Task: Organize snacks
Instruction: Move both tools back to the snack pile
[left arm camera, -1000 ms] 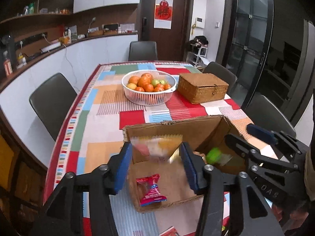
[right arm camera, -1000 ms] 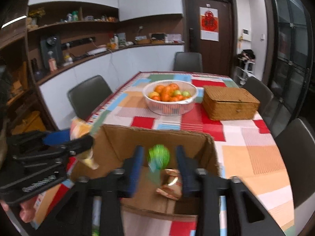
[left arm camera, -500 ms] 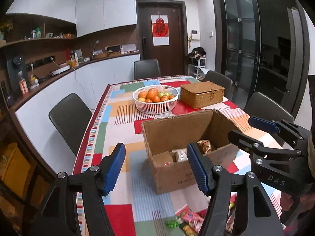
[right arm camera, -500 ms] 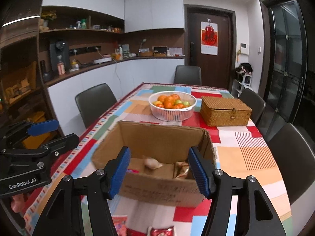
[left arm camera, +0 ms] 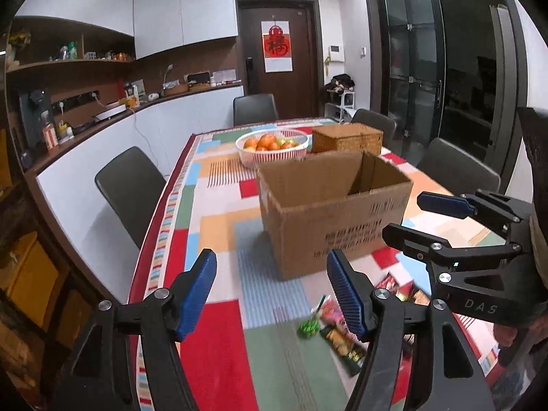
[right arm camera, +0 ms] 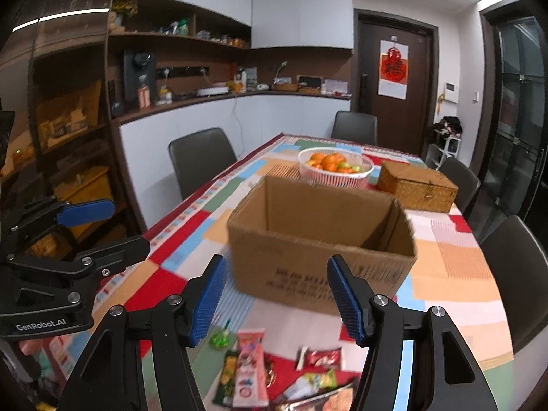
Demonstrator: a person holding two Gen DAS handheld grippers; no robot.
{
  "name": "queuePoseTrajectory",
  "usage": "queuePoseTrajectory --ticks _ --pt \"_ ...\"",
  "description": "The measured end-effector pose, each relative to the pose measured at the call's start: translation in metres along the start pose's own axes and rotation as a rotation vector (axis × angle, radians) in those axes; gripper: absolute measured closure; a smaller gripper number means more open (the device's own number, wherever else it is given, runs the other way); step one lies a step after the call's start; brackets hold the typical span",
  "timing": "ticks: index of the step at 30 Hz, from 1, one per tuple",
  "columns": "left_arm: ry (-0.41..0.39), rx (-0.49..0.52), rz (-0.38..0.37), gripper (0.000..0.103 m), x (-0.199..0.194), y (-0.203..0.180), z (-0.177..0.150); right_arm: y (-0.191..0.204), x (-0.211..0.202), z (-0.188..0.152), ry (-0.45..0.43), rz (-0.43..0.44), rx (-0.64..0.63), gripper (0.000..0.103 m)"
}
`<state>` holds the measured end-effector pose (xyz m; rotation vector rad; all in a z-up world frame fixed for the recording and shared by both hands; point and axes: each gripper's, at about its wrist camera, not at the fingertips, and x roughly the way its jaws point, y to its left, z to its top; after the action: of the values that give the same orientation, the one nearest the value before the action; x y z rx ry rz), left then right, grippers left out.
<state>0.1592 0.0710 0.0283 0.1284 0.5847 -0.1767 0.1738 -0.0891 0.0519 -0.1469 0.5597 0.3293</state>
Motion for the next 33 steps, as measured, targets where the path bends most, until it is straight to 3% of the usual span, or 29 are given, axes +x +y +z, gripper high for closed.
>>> queuePoseTrajectory --ticks 17,33 --pt "0.116 0.029 -0.054 0.037 0.017 0.002 -0.081 0.03 0.029 -0.068 0.221 0.046 -0.045 0.041" --pt "0.213 0.014 -0.138 0.037 0.062 0.001 -0.108 0.032 0.06 -0.103 0.357 0.056 -0.02 0.042"
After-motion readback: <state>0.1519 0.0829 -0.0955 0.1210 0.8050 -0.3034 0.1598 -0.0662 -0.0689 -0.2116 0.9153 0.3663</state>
